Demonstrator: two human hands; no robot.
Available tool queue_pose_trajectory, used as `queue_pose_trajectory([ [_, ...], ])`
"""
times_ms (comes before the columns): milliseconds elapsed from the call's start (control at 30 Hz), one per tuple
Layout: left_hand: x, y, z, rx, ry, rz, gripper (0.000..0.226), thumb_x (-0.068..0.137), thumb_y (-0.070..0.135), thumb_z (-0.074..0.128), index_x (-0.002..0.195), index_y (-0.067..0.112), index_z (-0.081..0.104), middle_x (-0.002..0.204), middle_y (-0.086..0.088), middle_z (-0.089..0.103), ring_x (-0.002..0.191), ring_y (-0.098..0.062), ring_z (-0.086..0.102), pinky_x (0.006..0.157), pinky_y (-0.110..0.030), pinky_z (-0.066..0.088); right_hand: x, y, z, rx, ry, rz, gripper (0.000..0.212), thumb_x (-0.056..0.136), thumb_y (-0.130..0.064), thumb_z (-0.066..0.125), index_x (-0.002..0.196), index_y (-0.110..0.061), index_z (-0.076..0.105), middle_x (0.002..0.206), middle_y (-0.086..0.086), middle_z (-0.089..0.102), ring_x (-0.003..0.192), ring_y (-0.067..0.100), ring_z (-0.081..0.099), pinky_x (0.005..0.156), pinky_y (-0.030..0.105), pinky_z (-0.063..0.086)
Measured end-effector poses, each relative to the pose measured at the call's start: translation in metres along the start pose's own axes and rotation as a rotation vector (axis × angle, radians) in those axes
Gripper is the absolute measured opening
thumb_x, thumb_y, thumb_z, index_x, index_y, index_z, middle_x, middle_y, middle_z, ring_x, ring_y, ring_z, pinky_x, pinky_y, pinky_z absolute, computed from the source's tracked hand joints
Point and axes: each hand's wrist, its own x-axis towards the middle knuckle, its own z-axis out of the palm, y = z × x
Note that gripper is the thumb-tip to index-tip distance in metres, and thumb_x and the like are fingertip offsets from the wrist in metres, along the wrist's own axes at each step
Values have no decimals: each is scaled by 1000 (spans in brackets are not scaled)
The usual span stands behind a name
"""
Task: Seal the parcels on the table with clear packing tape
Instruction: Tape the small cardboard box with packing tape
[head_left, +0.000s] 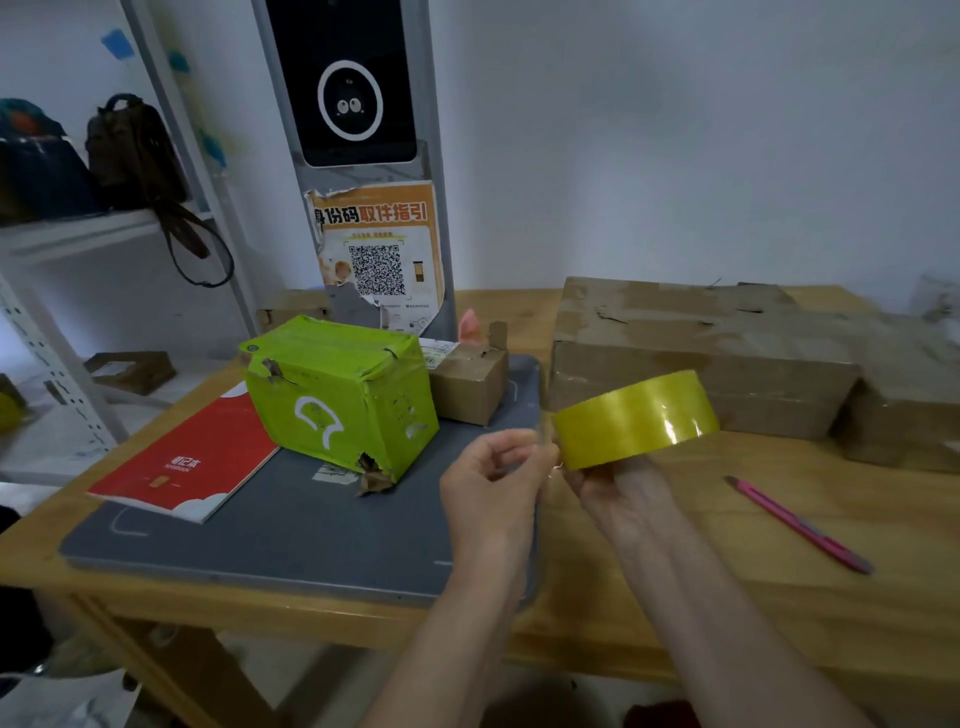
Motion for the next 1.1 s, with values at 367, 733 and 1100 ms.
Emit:
queue_pose_trajectory([
  [367,-2,11,18,-77,-79,115,25,77,-2,79,93,17,75,77,5,71,71,0,64,68,-16,52,-31,-4,8,247,-117,112,16,93,-3,53,103,6,62,86,21,72,74,26,73,71,37,60],
  [733,38,0,12,89,-24,67,67,82,43,77,135,37,37,114,5,65,86,-7,67,79,-24,56,3,-10,10,180,11,30,31,93,-2,57,123,2,54,104,22,69,87,31,70,51,31,58],
  [1100,206,-39,32,1473,-78,500,54,89,53,59,133,22,55,147,-3,40,140,-26,29,118,-43,24,57,-19,-14,41,18,-7,46,91,7,53,136,0,49,117,24,65,79,35,73,54,34,58],
])
